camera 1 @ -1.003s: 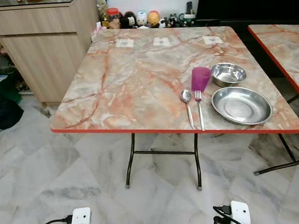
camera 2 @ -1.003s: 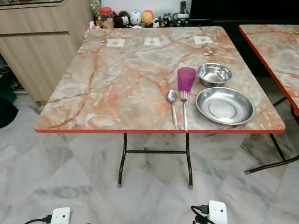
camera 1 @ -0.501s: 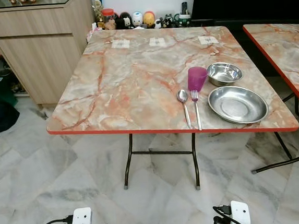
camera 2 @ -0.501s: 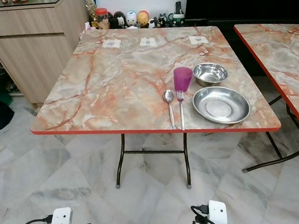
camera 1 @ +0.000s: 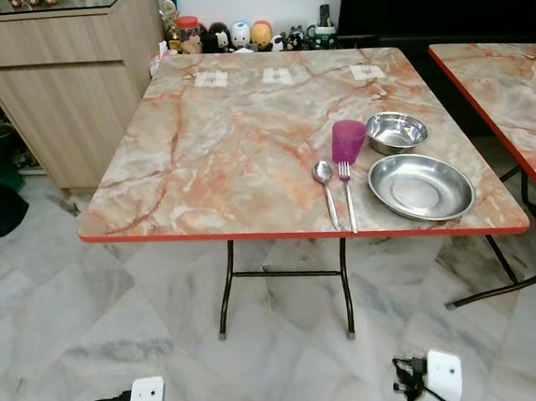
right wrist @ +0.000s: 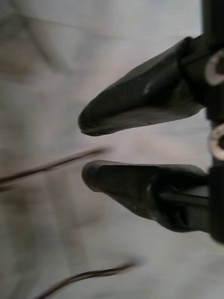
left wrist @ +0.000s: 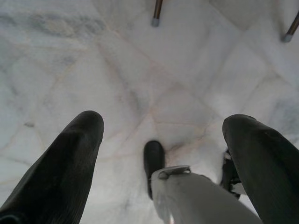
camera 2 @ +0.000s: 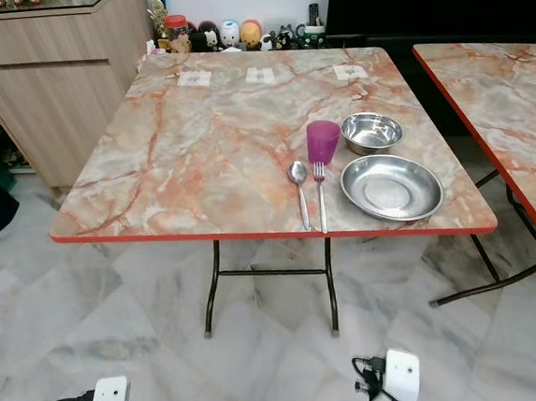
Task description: Setting the table
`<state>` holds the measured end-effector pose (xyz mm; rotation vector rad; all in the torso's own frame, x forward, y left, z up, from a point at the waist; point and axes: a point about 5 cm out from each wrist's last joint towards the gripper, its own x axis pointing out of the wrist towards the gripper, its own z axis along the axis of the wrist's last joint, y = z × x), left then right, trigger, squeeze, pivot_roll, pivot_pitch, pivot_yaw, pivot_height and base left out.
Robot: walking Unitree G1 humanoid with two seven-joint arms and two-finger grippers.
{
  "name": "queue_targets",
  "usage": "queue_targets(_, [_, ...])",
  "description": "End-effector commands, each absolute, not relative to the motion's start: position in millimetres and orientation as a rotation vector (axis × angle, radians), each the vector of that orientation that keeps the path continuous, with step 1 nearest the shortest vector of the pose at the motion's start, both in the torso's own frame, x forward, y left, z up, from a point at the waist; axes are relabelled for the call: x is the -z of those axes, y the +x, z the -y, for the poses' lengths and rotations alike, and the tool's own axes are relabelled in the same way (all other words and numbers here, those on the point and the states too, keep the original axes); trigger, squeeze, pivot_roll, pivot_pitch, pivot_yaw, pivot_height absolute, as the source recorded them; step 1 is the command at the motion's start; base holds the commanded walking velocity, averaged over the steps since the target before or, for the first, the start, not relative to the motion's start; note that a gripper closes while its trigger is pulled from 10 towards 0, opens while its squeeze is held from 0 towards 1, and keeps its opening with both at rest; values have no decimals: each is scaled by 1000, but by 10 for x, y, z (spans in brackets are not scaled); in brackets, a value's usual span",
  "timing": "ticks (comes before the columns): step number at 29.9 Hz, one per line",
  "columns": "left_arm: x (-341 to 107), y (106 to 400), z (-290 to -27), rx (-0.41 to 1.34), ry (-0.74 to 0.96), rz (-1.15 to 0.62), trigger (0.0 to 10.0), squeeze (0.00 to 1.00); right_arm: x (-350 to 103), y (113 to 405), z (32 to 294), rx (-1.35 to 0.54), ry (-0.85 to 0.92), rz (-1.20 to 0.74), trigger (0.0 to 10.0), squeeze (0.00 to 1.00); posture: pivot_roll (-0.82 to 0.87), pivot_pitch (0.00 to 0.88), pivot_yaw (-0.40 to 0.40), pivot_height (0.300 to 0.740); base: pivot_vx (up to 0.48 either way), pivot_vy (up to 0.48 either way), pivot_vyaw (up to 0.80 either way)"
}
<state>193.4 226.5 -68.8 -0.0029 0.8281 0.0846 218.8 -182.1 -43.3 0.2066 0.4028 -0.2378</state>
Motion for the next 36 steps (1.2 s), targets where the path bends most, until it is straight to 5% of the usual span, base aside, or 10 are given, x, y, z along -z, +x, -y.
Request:
queue_targets(1, [706, 1897, -2271, -90, -9, -834, 10000, 0, 299, 2241, 1912, 278, 153, -292, 10000, 0, 97, 26, -94, 740, 0, 0, 0])
queue_targets(26, [702, 1902, -2252, -94, -33, -817, 10000, 0, -494, 2696, 1929, 289, 144, 96, 10000, 0, 98, 30, -103, 740, 0, 0, 0])
queue_targets(27, [703, 1901, -2252, -94, -33, -817, 10000, 0, -498, 2697, 1932, 285, 146, 99, 10000, 565, 99, 31, -104, 740, 0, 0, 0])
queue_targets(28, [703, 1901, -2252, -94, -33, -817, 10000, 0, -498, 2697, 1932, 285, 146, 99, 10000, 565, 99, 31, -104, 740, 0, 0, 0])
queue_targets(29, [704, 1899, -2252, -94, -33, -818, 10000, 0, -504, 2693, 1939, 286, 148, 97, 10000, 1000, 100, 32, -104, 740, 0, 0, 0])
queue_targets(36, [704, 1897, -2260, -97, -31, -820, 10000, 0, -531, 2701, 1945, 287, 149, 89, 10000, 1000, 104, 28, -105, 740, 0, 0, 0])
